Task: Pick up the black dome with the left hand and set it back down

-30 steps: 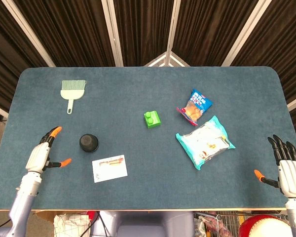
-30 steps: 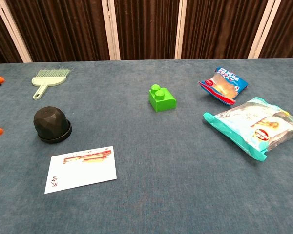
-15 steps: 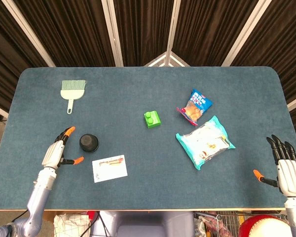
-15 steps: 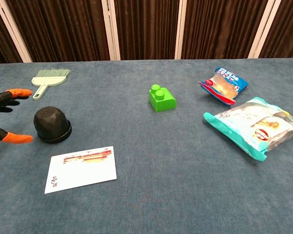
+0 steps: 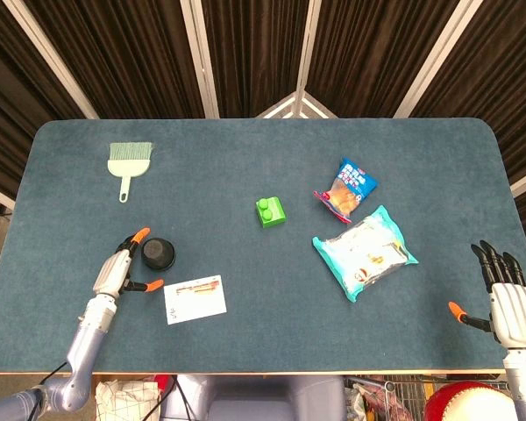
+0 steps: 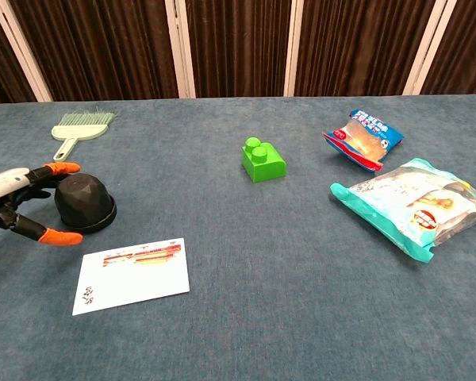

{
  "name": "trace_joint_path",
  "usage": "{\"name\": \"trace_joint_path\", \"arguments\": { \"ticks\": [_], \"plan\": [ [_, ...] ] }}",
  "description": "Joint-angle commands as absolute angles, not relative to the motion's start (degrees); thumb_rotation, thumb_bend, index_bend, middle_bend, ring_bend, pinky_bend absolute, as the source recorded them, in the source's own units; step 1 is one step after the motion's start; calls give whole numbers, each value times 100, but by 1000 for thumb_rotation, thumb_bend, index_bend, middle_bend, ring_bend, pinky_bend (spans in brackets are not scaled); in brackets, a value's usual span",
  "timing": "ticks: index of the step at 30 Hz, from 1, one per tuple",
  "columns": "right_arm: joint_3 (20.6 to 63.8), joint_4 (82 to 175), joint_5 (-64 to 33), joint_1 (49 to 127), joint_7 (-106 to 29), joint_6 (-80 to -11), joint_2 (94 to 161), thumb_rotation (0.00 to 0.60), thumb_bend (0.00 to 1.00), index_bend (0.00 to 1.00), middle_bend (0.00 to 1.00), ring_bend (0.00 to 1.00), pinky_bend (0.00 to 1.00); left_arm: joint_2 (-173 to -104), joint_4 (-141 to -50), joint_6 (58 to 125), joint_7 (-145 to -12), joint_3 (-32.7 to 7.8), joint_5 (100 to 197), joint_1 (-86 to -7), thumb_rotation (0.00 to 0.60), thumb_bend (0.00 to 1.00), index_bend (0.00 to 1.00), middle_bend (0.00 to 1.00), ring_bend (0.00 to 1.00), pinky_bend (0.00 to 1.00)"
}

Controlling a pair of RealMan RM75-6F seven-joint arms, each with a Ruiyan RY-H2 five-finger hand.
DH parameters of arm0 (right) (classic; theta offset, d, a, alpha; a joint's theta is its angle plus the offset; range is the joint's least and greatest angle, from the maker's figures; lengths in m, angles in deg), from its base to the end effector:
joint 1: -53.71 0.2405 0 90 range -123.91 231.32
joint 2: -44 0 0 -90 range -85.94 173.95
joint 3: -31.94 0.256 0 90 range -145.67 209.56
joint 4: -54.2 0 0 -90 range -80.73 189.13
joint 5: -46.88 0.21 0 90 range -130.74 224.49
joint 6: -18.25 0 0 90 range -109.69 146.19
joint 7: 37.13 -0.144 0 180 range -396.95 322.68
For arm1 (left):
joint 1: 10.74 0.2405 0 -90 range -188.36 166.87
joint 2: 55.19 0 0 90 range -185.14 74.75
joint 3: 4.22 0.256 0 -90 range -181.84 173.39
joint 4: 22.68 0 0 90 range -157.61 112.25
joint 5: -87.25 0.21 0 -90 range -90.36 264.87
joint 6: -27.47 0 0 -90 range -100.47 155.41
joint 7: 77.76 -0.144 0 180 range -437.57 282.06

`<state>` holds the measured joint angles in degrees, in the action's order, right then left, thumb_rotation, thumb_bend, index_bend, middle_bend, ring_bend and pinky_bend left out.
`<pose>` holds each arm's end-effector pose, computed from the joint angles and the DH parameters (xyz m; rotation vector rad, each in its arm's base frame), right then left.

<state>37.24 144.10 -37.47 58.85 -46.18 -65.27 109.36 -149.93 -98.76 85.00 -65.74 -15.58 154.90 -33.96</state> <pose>-0.3184 -0.1920 0.1605 1.2990 -1.0045 1.0157 -0.2563 0.2872 -0.0296 -1.3139 -1.5841 -1.0936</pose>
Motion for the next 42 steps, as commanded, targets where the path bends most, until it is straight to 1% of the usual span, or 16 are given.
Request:
{"name": "trace_joint_path", "arguments": {
  "ticks": [1,4,9,15,21,29,32,39,42],
  "plan": [
    [3731,14403,-3728,5896,-4611,-6507,10949,600,209,0,15,106,11,-15072,-9772,8449,-6511,-1551,15509,-3445,600,228,56,76,0,0],
    [3738,14395,-3697,5907,-4591,-6482,10971,600,209,0,15,106,11,-15141,-9677,8406,-6489,-1553,15490,-3484,600,248,56,89,0,0],
    [3737,14386,-3683,5917,-4588,-6454,10967,600,209,0,15,106,11,-15224,-9593,8386,-6373,-1573,15516,-3527,600,312,56,127,0,0],
    [3717,14375,-3678,5918,-4549,-6432,10990,600,209,0,15,106,11,-15333,-9439,8361,-6180,-1570,15582,-3565,600,354,56,141,0,0],
    [3717,14362,-3655,5939,-4513,-6387,11014,600,209,0,14,106,11,-15410,-9283,8304,-6131,-1564,15570,-3600,600,360,56,151,0,0],
    [3714,14410,-3638,5962,-4419,-6351,11052,600,209,0,14,106,11,-15420,-9224,8261,-6091,-1552,15566,-3618,600,345,56,133,0,0],
    [3712,14413,-3632,5954,-4452,-6350,11024,600,209,0,13,106,11,-15405,-9248,8276,-6129,-1549,15570,-3622,600,371,56,175,0,0],
    [3704,14418,-3617,5969,-4468,-6302,11014,600,209,0,12,106,11,-15390,-9300,8317,-6263,-1557,15511,-3616,600,505,56,329,0,0],
    [3707,14385,-3612,5972,-4488,-6299,11028,600,209,0,12,106,11,-15407,-9305,8330,-6326,-1581,15440,-3611,600,536,56,362,0,0]
  ]
}}
